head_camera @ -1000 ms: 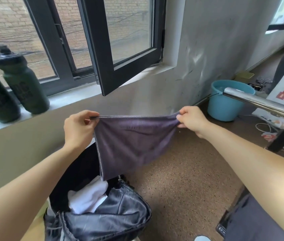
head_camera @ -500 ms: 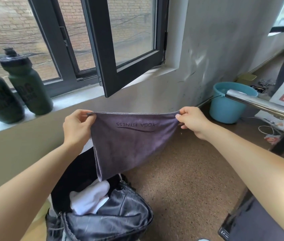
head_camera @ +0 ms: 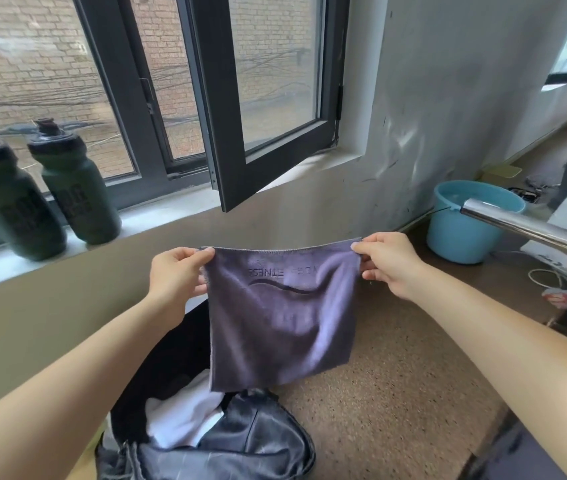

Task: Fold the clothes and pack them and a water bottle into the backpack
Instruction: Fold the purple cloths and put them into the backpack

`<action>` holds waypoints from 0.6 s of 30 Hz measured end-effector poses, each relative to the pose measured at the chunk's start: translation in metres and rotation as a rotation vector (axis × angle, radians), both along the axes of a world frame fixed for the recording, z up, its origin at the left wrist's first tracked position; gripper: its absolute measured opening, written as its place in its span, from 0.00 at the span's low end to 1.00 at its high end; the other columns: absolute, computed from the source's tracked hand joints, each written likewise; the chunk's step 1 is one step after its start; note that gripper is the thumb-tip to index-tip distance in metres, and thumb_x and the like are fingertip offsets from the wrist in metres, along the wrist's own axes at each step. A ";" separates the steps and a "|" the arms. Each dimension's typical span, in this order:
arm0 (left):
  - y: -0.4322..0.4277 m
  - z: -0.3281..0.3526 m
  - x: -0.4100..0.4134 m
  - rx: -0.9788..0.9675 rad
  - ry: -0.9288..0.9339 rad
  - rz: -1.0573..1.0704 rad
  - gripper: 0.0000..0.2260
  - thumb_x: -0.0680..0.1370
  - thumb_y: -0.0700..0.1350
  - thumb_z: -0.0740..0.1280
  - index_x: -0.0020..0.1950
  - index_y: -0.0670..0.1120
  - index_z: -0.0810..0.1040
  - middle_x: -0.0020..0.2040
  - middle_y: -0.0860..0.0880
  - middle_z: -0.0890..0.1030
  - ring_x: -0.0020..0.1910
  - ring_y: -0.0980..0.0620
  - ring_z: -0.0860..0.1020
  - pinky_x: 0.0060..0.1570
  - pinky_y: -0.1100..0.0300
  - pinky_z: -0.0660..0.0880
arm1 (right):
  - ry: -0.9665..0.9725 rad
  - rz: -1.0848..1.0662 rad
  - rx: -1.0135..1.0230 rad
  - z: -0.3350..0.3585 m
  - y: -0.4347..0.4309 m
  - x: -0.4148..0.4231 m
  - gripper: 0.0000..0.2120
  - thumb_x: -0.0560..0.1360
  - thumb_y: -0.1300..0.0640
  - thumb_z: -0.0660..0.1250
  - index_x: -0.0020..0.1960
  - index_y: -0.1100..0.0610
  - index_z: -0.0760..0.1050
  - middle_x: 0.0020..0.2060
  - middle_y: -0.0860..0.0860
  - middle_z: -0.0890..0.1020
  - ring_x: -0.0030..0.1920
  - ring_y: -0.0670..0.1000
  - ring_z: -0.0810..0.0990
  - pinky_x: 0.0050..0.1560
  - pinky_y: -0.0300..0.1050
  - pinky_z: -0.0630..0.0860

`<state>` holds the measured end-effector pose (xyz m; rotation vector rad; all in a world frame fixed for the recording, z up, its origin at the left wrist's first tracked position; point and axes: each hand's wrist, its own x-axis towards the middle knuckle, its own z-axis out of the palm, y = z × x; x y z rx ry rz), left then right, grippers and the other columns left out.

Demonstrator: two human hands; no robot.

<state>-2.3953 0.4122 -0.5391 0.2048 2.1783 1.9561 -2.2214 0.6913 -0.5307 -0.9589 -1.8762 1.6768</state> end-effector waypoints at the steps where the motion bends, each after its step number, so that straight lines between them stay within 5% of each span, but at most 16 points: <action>1: 0.003 0.005 0.007 0.006 0.001 -0.017 0.08 0.78 0.44 0.74 0.42 0.43 0.79 0.37 0.45 0.77 0.27 0.53 0.75 0.31 0.60 0.79 | 0.026 0.019 -0.024 0.005 -0.007 0.001 0.08 0.79 0.63 0.69 0.42 0.58 0.75 0.34 0.54 0.78 0.30 0.48 0.77 0.27 0.40 0.74; 7: 0.020 0.021 0.054 0.017 0.005 -0.306 0.08 0.78 0.43 0.75 0.42 0.44 0.78 0.35 0.47 0.77 0.31 0.53 0.75 0.36 0.60 0.78 | 0.132 0.228 -0.104 0.026 -0.048 0.009 0.11 0.78 0.65 0.69 0.38 0.57 0.75 0.29 0.53 0.78 0.29 0.49 0.77 0.30 0.40 0.76; 18: 0.035 0.025 0.094 0.092 0.007 -0.498 0.05 0.80 0.39 0.72 0.43 0.43 0.81 0.41 0.44 0.82 0.39 0.51 0.79 0.43 0.61 0.81 | 0.125 0.541 -0.004 0.022 -0.087 0.012 0.02 0.79 0.65 0.69 0.49 0.61 0.76 0.41 0.61 0.81 0.38 0.54 0.81 0.38 0.43 0.80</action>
